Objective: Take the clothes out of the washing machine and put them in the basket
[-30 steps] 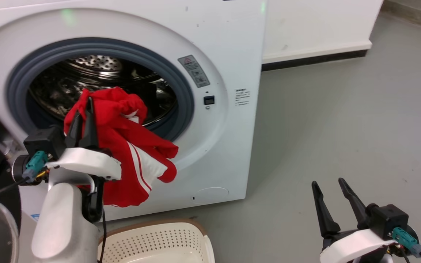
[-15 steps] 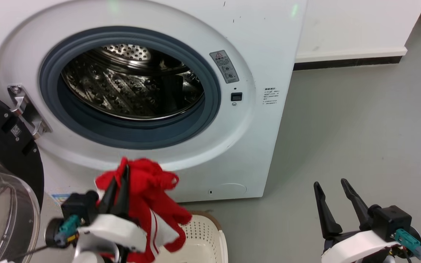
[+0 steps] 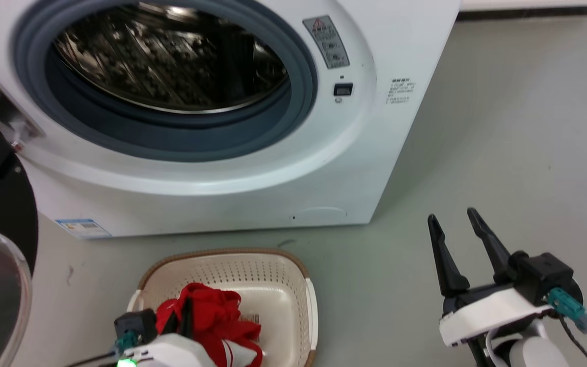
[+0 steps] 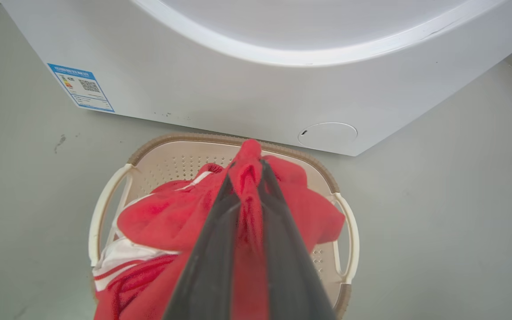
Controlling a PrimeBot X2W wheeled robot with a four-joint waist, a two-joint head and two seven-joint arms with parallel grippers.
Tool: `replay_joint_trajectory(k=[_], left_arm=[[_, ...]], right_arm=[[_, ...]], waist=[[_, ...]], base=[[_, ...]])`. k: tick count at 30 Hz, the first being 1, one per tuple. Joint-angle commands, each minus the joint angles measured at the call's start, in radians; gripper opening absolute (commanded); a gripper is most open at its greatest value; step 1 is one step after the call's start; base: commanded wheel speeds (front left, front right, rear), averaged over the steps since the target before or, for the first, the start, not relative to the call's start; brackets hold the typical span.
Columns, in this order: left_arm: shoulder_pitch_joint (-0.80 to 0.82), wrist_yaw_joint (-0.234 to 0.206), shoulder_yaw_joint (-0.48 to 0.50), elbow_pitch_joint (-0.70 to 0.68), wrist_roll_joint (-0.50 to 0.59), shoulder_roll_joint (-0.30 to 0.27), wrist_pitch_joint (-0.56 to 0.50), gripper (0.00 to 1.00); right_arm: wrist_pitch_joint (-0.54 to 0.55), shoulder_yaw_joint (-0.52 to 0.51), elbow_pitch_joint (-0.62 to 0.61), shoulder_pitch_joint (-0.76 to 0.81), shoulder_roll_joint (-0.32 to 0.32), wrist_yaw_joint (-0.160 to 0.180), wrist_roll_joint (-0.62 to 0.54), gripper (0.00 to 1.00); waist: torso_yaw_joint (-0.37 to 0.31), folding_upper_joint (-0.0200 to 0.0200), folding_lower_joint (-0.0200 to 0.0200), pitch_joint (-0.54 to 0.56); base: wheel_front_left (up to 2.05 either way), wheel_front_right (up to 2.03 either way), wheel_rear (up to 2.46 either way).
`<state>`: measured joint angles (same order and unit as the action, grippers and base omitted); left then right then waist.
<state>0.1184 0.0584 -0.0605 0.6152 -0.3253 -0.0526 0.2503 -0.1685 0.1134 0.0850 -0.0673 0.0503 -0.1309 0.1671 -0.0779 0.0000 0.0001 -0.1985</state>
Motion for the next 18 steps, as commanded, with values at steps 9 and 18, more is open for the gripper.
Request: replay_joint_trajectory(k=[9, 18], left_arm=[[0.300, 0.018, 0.020, 0.318, -0.031, -0.012, 0.015, 0.00], [0.506, 0.007, 0.027, 0.570, -0.040, -0.054, 0.005, 0.00]], right_arm=[[-0.023, 0.033, -0.016, -0.129, 0.000, 0.000, 0.003, 1.00], [-0.052, 0.067, 0.000, -0.211, 0.000, 0.000, 0.017, 1.00]], waist=[[-0.067, 0.0000, -0.0001, -0.292], [-0.121, 0.0000, -0.0001, -0.465]], base=[[0.00, 0.00, 0.00], [0.00, 0.00, 0.00]])
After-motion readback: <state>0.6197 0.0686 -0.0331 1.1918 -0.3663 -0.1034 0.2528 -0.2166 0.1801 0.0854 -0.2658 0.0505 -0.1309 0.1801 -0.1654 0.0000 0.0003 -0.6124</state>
